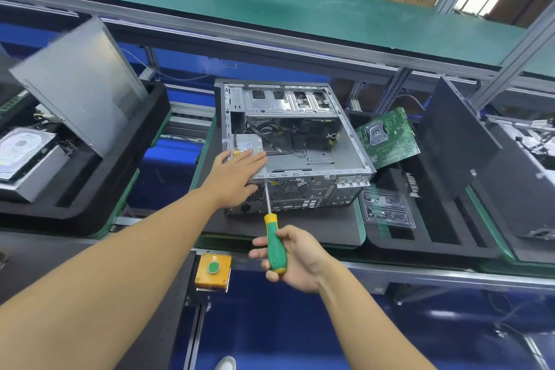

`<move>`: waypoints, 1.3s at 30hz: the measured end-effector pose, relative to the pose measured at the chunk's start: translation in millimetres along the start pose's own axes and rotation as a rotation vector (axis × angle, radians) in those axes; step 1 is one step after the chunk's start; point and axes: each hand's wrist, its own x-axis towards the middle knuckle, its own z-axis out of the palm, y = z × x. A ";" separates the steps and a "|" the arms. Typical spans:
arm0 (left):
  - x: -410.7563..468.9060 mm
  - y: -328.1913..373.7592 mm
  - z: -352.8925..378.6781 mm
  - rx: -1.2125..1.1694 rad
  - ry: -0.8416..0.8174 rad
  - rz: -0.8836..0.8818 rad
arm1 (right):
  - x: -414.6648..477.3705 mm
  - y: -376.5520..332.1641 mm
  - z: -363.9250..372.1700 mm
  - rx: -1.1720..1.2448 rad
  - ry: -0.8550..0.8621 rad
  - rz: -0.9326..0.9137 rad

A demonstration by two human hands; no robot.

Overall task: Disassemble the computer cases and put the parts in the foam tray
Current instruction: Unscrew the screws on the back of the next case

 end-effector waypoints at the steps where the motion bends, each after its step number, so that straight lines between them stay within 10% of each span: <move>1: -0.1 0.4 -0.5 0.000 0.000 0.001 | -0.2 0.5 -1.7 0.010 -0.015 -0.013; 8: -2.2 2.3 -0.5 -0.048 0.047 0.018 | 8.1 19.1 2.6 -0.411 0.418 -0.342; 17: -15.7 2.9 3.4 -0.141 0.239 0.090 | -5.3 0.7 0.6 0.059 0.030 -0.020; 24: -23.0 10.1 4.5 -0.189 0.235 0.025 | 2.3 14.1 7.3 -0.473 0.509 -0.388; 34: -21.7 16.5 1.2 -0.200 0.224 -0.030 | -7.7 -1.2 7.6 0.038 0.085 -0.038; 39: -21.9 14.7 -1.1 -0.203 0.180 -0.031 | 0.6 10.7 9.5 -0.326 0.429 -0.311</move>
